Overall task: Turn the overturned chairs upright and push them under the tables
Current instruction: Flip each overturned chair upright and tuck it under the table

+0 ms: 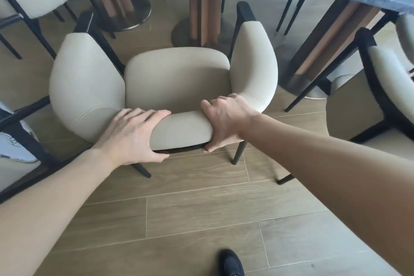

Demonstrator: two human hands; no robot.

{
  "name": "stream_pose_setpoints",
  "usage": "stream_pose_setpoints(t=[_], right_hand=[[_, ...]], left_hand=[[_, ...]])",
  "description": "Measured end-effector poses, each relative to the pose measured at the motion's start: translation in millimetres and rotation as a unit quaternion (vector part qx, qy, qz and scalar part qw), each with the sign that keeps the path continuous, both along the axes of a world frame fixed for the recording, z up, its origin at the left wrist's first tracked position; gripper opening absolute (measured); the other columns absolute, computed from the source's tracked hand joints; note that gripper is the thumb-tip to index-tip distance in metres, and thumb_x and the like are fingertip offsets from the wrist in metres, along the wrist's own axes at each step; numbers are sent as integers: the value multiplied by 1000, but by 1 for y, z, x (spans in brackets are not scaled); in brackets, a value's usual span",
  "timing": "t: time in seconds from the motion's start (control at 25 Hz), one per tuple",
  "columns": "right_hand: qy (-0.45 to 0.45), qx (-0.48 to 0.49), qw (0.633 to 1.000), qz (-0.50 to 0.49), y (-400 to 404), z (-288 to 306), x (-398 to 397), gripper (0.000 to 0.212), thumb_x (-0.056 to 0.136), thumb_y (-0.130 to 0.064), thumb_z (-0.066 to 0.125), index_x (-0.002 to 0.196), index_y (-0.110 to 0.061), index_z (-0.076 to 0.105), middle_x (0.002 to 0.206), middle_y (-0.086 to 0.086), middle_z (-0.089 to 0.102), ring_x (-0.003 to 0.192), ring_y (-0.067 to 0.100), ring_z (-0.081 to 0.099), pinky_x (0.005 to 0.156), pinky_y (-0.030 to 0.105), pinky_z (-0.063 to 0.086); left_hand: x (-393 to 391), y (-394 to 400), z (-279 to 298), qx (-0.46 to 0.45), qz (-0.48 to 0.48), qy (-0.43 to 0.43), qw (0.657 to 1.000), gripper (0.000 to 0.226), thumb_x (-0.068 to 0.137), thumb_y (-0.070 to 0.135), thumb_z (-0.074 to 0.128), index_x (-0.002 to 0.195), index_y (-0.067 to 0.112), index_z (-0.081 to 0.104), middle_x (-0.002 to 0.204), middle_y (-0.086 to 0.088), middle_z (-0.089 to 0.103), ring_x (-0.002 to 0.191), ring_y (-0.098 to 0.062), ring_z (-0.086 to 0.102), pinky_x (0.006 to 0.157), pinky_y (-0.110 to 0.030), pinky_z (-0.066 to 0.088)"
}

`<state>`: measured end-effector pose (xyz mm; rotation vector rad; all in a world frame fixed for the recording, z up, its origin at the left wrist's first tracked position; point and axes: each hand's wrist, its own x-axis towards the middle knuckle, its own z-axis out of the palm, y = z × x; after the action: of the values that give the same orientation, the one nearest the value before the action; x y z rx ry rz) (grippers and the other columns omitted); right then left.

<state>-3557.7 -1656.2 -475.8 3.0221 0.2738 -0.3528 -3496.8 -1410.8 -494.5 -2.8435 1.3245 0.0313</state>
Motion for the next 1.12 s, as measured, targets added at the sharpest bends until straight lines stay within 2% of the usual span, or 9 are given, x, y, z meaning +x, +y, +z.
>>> stream_pose_setpoints(t=[0.08, 0.2, 0.32, 0.48, 0.68, 0.8, 1.0, 1.04, 1.12], right_hand=[[7, -11, 1000, 0, -1, 3, 2, 84, 49, -83, 66, 94, -18, 39, 76, -3, 55, 75, 28, 60, 66, 34, 43], [2, -30, 999, 12, 1, 13, 7, 83, 48, -86, 63, 89, -18, 38, 61, -5, 31, 57, 24, 39, 52, 30, 28], [-4, -22, 1000, 6, 1, 11, 4, 84, 48, -88, 60, 86, -17, 41, 59, -4, 30, 48, 19, 28, 46, 29, 18], [-2, -8, 1000, -9, -7, 11, -21, 84, 49, -90, 59, 85, -17, 38, 57, -5, 24, 45, 16, 17, 45, 28, 10], [20, -21, 999, -17, -28, 17, -27, 80, 52, -88, 64, 83, -19, 38, 59, -5, 24, 50, 20, 23, 45, 28, 11], [13, -8, 999, -39, -36, 17, -21, 79, 52, -87, 65, 81, -18, 39, 59, -5, 24, 47, 17, 18, 45, 28, 12], [13, -1, 998, -54, -53, 17, 1, 73, 53, -85, 66, 77, -20, 44, 59, -5, 29, 46, 18, 24, 45, 28, 17], [8, -3, 999, -53, -56, 17, 4, 72, 54, -85, 66, 77, -20, 45, 59, -5, 31, 47, 18, 28, 45, 28, 20], [14, -6, 998, -54, -61, 13, 9, 71, 54, -85, 66, 76, -20, 47, 59, -5, 34, 50, 22, 38, 47, 28, 26]], left_hand=[[2, -1, 0, 2, -12, 1, 1000, 99, 52, 67, 80, 136, 19, 58, 116, 3, 74, 103, -29, 70, 95, -44, 49], [12, -4, 5, 5, -26, -2, 1000, 98, 52, 70, 71, 135, 19, 61, 108, 2, 76, 96, -28, 71, 91, -43, 53], [27, -5, 8, 23, -69, -4, 997, 98, 54, 78, 58, 133, 21, 60, 105, 3, 76, 90, -26, 72, 83, -41, 57], [29, -17, 4, -3, -130, 2, 992, 95, 56, 79, 54, 135, 27, 49, 107, 0, 76, 89, -27, 74, 76, -42, 58], [35, -44, 5, -5, -156, 30, 987, 96, 56, 85, 53, 138, 37, 39, 112, 4, 76, 92, -22, 75, 75, -42, 59], [50, -57, 5, 13, -181, -15, 983, 97, 56, 85, 50, 137, 33, 45, 108, 5, 78, 86, -18, 77, 67, -39, 61], [85, -82, 13, 130, -127, 107, 977, 114, 51, 94, 53, 153, 48, 31, 142, 17, 59, 124, -13, 63, 97, -38, 51], [90, -88, 15, 141, -138, 96, 976, 115, 52, 94, 53, 154, 46, 33, 143, 17, 59, 123, -13, 63, 96, -38, 53], [97, -94, 16, 125, -199, 13, 972, 108, 54, 89, 55, 147, 34, 50, 131, 13, 70, 107, -15, 73, 79, -38, 61]])
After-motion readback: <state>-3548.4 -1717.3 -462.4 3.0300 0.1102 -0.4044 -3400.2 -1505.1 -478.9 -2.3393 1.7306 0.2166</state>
